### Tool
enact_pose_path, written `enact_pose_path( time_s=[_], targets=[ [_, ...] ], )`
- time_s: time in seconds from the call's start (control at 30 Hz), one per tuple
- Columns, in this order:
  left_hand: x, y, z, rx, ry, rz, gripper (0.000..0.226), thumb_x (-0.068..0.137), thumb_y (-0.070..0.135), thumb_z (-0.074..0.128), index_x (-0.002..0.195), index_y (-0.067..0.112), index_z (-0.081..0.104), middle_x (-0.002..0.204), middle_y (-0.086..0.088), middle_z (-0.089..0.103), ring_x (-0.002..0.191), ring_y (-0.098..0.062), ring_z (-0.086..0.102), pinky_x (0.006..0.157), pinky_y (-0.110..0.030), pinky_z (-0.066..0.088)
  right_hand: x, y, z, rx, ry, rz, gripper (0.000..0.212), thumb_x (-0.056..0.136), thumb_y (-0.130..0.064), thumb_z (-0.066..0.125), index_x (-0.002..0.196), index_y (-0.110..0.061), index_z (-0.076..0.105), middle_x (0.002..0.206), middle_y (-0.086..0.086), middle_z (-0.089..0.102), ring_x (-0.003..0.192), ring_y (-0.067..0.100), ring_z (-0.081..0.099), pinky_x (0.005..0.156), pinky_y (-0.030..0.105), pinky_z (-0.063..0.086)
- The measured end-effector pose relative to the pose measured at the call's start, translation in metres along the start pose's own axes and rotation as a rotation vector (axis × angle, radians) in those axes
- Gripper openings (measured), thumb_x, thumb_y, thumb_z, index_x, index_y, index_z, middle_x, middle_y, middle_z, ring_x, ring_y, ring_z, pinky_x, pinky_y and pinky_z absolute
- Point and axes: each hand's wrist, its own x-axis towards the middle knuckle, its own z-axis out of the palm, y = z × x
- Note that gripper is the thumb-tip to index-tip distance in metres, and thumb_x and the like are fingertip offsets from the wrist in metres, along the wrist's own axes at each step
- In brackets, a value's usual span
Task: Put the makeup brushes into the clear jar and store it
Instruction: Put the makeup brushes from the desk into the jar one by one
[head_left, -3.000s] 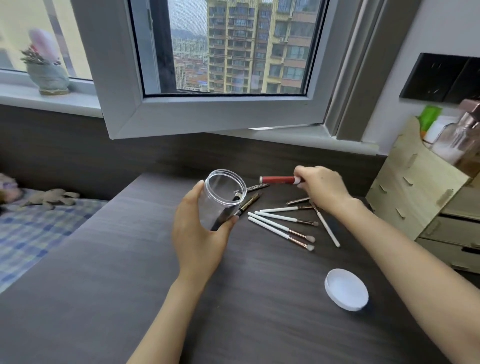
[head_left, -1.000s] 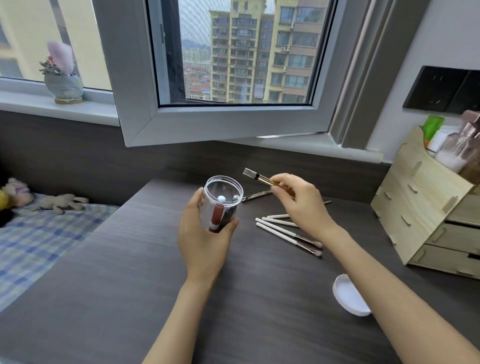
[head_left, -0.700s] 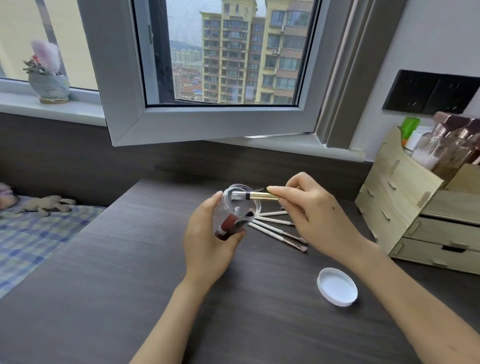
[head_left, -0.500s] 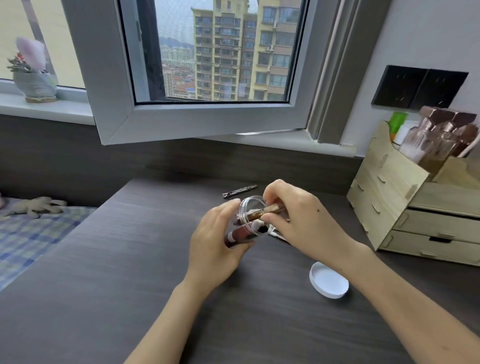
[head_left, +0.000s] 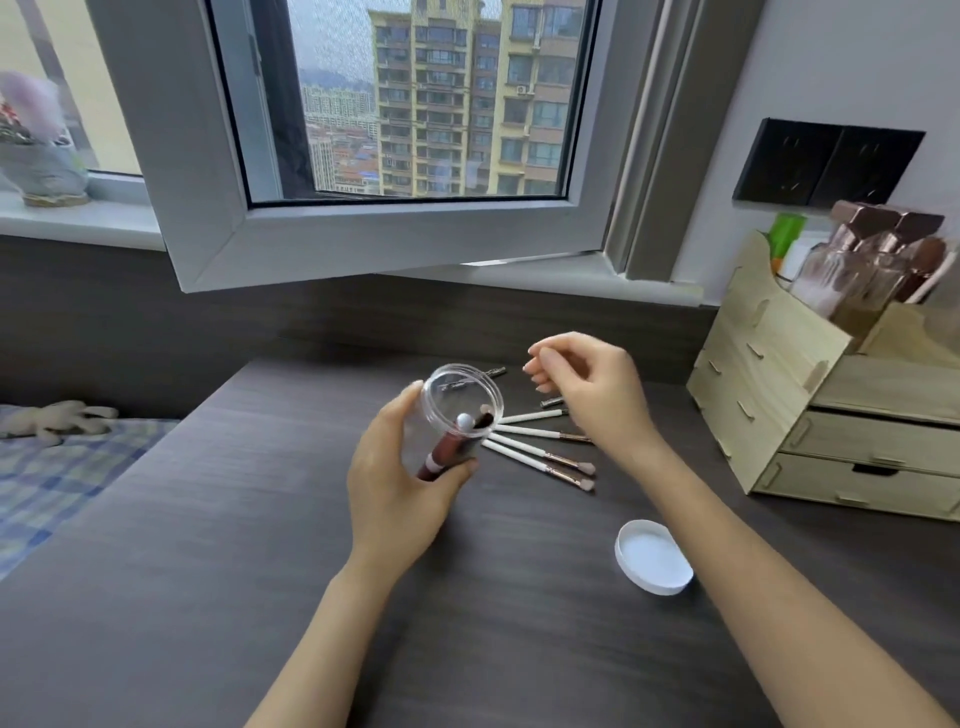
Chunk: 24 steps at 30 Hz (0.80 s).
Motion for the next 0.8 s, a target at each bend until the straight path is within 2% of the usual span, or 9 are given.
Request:
enact_pose_path(
  time_s=[0.07, 0.13, 0.17, 0.27, 0.37, 0.5, 0.57, 0.8],
  targets=[
    [0.003, -0.003, -0.003, -0.023, 0.047, -0.068, 0.078, 0.057, 0.011, 0.087, 0.122, 0.031, 0.049, 0.116, 0.025, 0.053, 0.107, -0.004, 0.05, 0.092, -0.021, 0.039, 0.027, 0.034, 0.02, -0.25, -0.063, 0.041, 0.022, 0.091, -0.005, 0.05, 0.1, -0.005, 0.07, 0.095, 0.013, 0.074, 0.089, 0.023, 0.068, 0.087, 0.037, 0.054],
    [0.007, -0.005, -0.004, -0.017, 0.09, -0.115, 0.08, 0.057, 0.012, 0.087, 0.122, 0.035, 0.047, 0.115, 0.027, 0.052, 0.107, -0.001, 0.049, 0.091, -0.02, 0.038, 0.05, 0.065, 0.043, -0.518, -0.209, 0.063, 0.031, 0.093, -0.007, 0.046, 0.118, -0.004, 0.063, 0.122, 0.015, 0.066, 0.116, 0.03, 0.059, 0.1, 0.037, 0.045],
    [0.008, -0.006, -0.005, -0.008, 0.106, -0.128, 0.08, 0.057, 0.012, 0.087, 0.124, 0.033, 0.047, 0.115, 0.023, 0.053, 0.107, -0.002, 0.049, 0.09, -0.019, 0.038, 0.059, 0.077, 0.054, -0.62, -0.285, 0.07, 0.034, 0.093, -0.007, 0.044, 0.125, -0.005, 0.058, 0.131, 0.015, 0.059, 0.123, 0.031, 0.053, 0.104, 0.037, 0.041],
    [0.012, -0.01, -0.007, 0.004, 0.14, -0.151, 0.081, 0.057, 0.014, 0.087, 0.126, 0.028, 0.048, 0.119, 0.014, 0.056, 0.108, -0.004, 0.05, 0.089, -0.016, 0.036, 0.078, 0.1, 0.079, -0.877, -0.442, 0.068, 0.04, 0.092, -0.004, 0.041, 0.132, -0.004, 0.046, 0.14, 0.015, 0.047, 0.128, 0.037, 0.041, 0.104, 0.042, 0.039],
    [0.014, -0.011, -0.009, -0.003, 0.172, -0.162, 0.08, 0.057, 0.015, 0.087, 0.126, 0.029, 0.048, 0.121, 0.012, 0.057, 0.11, -0.005, 0.051, 0.091, -0.021, 0.038, 0.091, 0.106, 0.092, -1.063, -0.492, 0.087, 0.05, 0.091, -0.002, 0.036, 0.141, -0.006, 0.033, 0.15, 0.012, 0.034, 0.137, 0.036, 0.029, 0.109, 0.043, 0.034],
    [0.015, -0.012, -0.01, -0.019, 0.193, -0.178, 0.081, 0.057, 0.016, 0.088, 0.126, 0.028, 0.048, 0.122, 0.011, 0.058, 0.111, -0.005, 0.052, 0.093, -0.022, 0.039, 0.098, 0.11, 0.098, -1.294, -0.498, -0.004, 0.041, 0.093, -0.006, 0.037, 0.133, -0.007, 0.044, 0.138, 0.012, 0.047, 0.124, 0.034, 0.044, 0.098, 0.043, 0.039],
    [0.016, -0.014, -0.01, -0.009, 0.193, -0.167, 0.081, 0.057, 0.016, 0.088, 0.127, 0.027, 0.048, 0.122, 0.009, 0.058, 0.112, -0.007, 0.052, 0.094, -0.023, 0.04, 0.098, 0.11, 0.098, -1.359, -0.508, -0.029, 0.038, 0.094, -0.007, 0.036, 0.129, -0.007, 0.049, 0.134, 0.013, 0.047, 0.121, 0.033, 0.045, 0.096, 0.041, 0.041],
    [0.015, -0.017, -0.012, 0.023, 0.209, -0.148, 0.082, 0.056, 0.015, 0.088, 0.127, 0.026, 0.048, 0.12, 0.009, 0.058, 0.111, -0.011, 0.053, 0.093, -0.025, 0.039, 0.081, 0.108, 0.086, -1.357, -0.421, -0.18, 0.03, 0.091, -0.002, 0.041, 0.119, -0.004, 0.053, 0.124, 0.014, 0.055, 0.114, 0.033, 0.05, 0.086, 0.039, 0.045]
  ],
)
